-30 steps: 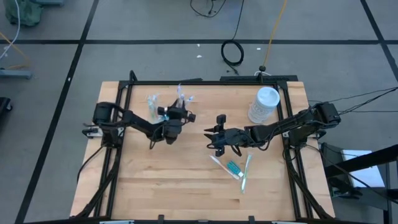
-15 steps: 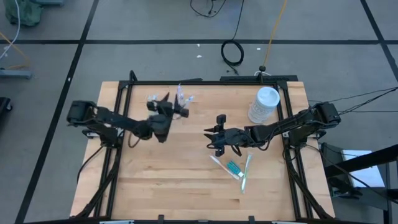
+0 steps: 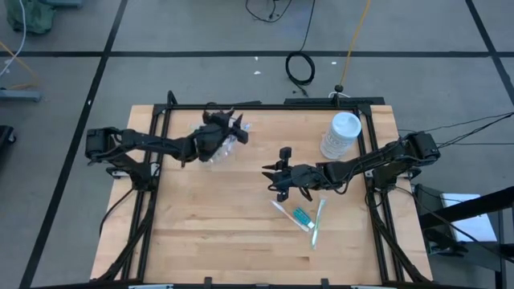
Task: Pick & Place toothbrushing station
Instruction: Put the orange toothbrush into the transparent organizer
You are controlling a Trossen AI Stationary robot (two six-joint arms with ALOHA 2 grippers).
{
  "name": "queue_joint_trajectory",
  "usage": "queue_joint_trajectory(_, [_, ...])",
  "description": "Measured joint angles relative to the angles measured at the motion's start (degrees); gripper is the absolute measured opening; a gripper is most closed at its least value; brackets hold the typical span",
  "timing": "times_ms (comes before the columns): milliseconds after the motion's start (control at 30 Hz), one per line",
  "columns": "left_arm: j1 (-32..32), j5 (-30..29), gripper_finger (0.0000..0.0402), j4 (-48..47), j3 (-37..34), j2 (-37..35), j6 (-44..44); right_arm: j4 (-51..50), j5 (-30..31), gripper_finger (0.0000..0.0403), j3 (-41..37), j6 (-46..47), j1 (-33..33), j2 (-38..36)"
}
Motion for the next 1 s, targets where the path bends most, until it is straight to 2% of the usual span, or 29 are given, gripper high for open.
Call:
queue_joint_trajectory(300, [0.32, 1.27, 0.0170, -12.00, 0.00, 0.04, -4.97, -0.13, -0.02, 0.0077, 0.00, -1.38, -0.24, 0.00])
queue_joint_trajectory(400, [0.15, 1.09, 0.0170, -8.18, 0.00, -0.32, -2.78, -0.14, -0.02, 0.0077, 0.00, -1.06, -0.24, 0.00])
queue_joint_trajectory(533, [-0.58, 1.04, 0.0170, 0.06, 0.02, -2.00, 4.84, -0.14, -0.04, 0.0077, 0.00, -1.01, -0.24, 0.00])
queue_joint_trajectory(700, [0.60, 0.63, 0.0170, 4.20, 0.02, -3.22, 10.25, -0.16, -0.04, 0.0077, 0.00, -1.01, -0.24, 0.00])
queue_joint_trajectory(833, [3.55, 1.90, 0.0170, 0.31, 0.02, -2.96, 6.98, -0.16, -0.04, 0.0077, -0.02, -1.01, -0.22, 0.00])
queue_joint_trajectory(1000, [5.64, 7.74, 0.0170, -8.59, 0.00, -2.69, -0.33, -0.14, -0.04, 0.0077, -0.02, -1.02, -0.22, 0.00])
